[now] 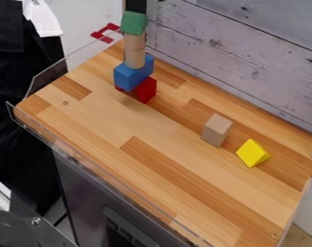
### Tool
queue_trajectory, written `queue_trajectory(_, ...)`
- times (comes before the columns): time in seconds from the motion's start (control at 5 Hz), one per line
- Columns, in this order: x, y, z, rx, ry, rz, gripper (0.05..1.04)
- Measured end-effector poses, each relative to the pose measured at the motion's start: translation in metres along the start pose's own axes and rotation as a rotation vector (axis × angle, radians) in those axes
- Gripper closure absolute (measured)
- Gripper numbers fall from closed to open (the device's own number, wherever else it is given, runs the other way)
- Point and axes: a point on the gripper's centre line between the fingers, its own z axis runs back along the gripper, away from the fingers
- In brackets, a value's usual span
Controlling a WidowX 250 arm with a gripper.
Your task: Put the green triangle on top of the tower
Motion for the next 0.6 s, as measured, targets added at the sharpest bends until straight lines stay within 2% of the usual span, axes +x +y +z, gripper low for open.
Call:
queue_trajectory(0.2, -0.029, -0.014, 0.0, 0.06, 0.02, -0.027, 0.084)
queue_trajectory(0.4, -0.051, -0.029, -0.008, 0.046, 0.027, -0.063, 0.084)
queue_trajectory(0.6, -0.065, -0.035, -0.029, -0.011, 0.046, -0.081, 0.083)
